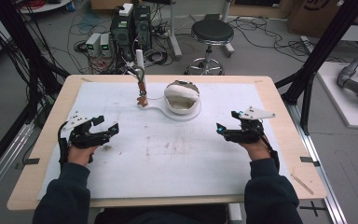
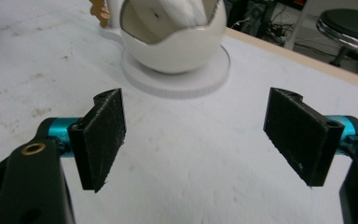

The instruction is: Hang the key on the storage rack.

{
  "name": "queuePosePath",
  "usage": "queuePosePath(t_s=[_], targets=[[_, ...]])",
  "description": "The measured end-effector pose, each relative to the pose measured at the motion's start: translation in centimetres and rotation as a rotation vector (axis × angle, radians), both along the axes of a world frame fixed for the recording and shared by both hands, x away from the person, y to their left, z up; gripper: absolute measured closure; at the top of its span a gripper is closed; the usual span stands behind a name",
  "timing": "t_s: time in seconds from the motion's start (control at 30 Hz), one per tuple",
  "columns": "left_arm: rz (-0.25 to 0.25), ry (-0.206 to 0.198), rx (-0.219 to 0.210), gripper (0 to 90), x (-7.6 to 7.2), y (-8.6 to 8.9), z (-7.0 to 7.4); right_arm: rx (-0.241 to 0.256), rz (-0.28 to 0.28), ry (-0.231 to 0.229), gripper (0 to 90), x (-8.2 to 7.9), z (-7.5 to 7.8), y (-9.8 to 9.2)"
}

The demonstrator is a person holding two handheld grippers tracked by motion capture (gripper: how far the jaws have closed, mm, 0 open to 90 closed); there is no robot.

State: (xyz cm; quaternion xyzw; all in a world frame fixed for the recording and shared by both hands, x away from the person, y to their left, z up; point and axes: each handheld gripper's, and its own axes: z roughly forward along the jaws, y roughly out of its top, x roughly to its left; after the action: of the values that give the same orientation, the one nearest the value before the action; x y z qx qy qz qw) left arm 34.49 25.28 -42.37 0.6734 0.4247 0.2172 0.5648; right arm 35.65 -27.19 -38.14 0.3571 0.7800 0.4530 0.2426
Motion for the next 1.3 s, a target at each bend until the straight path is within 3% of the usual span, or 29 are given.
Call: queuePosePath(t_s=[0.07, 0.23, 0.47, 1.3], targets=[[0.001, -0.001, 0.002, 19.9, 0.0, -0.1, 0.0, 0.016, -0.023, 0.02, 21.2, -0.7, -0.9, -0.9], [0.0, -0.011, 0.001, 20.2, 0.1, -0.5, 0.1, -0.046, -0.035, 0.045, 21.2, -1.6, -2.3, -2.3], [-0.005, -0.016, -0.002, 20.2, 0.0, -0.5, 0.2, -0.035, -0.048, 0.019, 21.2, -2.1, -2.0, -2.5], [-0.027, -0.016, -0.007, 20.2, -0.2, -0.7, 0.3, -0.021, -0.102, 0.005, 21.2, -2.2, -1.8, -3.1]])
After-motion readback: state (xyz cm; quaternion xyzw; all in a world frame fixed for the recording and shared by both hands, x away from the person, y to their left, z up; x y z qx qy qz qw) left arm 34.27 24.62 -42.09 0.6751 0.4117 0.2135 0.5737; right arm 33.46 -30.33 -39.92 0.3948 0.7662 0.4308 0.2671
